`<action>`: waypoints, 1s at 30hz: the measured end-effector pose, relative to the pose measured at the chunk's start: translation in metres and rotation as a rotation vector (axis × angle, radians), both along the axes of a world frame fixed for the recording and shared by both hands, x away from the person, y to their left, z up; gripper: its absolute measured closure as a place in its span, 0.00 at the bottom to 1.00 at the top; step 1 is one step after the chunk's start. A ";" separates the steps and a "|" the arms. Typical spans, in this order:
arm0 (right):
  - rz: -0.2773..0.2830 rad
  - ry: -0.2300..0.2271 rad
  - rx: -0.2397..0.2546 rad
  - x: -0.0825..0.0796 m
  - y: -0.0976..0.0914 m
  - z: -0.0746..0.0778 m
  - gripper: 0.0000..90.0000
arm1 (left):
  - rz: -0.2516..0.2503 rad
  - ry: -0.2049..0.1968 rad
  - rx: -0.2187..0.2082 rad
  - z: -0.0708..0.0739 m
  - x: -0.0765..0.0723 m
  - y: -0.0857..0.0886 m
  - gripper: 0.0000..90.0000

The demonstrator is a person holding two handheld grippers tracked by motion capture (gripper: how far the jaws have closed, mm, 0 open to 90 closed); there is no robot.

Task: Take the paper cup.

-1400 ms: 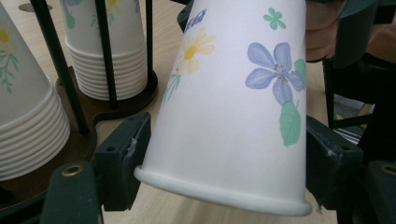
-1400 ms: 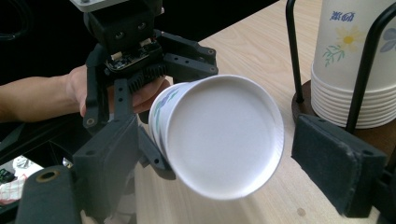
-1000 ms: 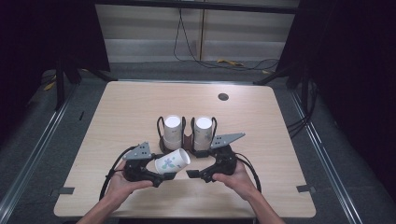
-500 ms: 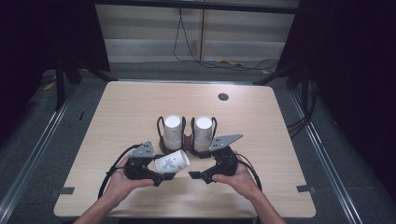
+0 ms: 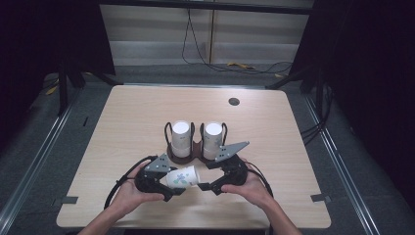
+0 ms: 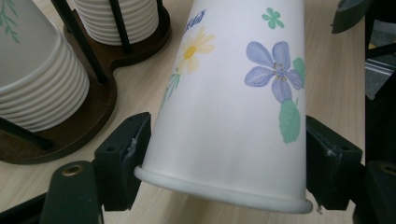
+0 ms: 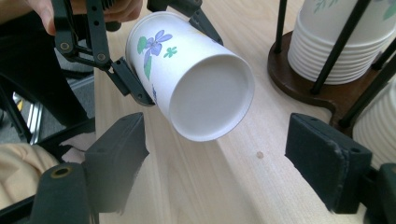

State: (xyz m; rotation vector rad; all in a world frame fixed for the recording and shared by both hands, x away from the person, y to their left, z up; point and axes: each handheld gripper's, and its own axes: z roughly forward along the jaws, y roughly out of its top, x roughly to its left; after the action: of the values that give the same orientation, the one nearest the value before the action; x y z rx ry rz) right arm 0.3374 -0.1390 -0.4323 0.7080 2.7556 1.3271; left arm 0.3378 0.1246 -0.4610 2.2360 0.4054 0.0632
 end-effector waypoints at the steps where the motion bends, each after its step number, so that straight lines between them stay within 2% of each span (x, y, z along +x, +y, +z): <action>1: 0.007 0.000 -0.008 0.001 0.001 -0.001 0.23 | -0.007 0.001 0.013 0.000 0.000 0.000 0.28; 4: 0.028 0.005 -0.032 0.002 0.004 -0.001 0.23 | -0.003 0.004 0.017 0.000 0.000 -0.001 0.28; 7: 0.052 0.011 -0.066 0.002 0.007 0.001 0.23 | -0.003 -0.005 0.043 0.001 0.001 0.000 0.28; 9: 0.064 0.020 -0.076 0.003 0.009 0.002 0.23 | 0.000 -0.004 0.041 0.000 0.001 0.000 0.28; 14: 0.092 0.021 -0.113 0.005 0.014 0.001 0.23 | -0.038 -0.004 0.080 -0.002 -0.003 -0.005 0.29; 16: 0.102 0.024 -0.118 0.006 0.015 0.001 0.23 | -0.042 -0.026 0.081 -0.002 -0.005 -0.007 0.29; 20: 0.126 0.037 -0.128 0.007 0.017 0.001 0.23 | -0.067 -0.017 0.076 -0.002 -0.005 -0.009 0.29; 22: 0.140 0.055 -0.144 0.007 0.017 0.001 0.23 | -0.082 -0.025 0.102 -0.003 -0.005 -0.012 0.29; 28: 0.182 0.064 -0.173 0.006 0.019 0.000 0.25 | -0.095 -0.026 0.100 -0.003 -0.007 -0.016 0.28; 30: 0.195 0.078 -0.184 0.005 0.022 -0.002 0.25 | -0.108 -0.029 0.112 -0.002 -0.008 -0.016 0.28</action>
State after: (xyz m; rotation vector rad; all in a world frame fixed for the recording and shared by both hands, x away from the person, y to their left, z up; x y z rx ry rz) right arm 0.3425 -0.1171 -0.4340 0.5013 3.0252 1.0717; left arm 0.3303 0.1084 -0.4634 2.3609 0.2710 0.0630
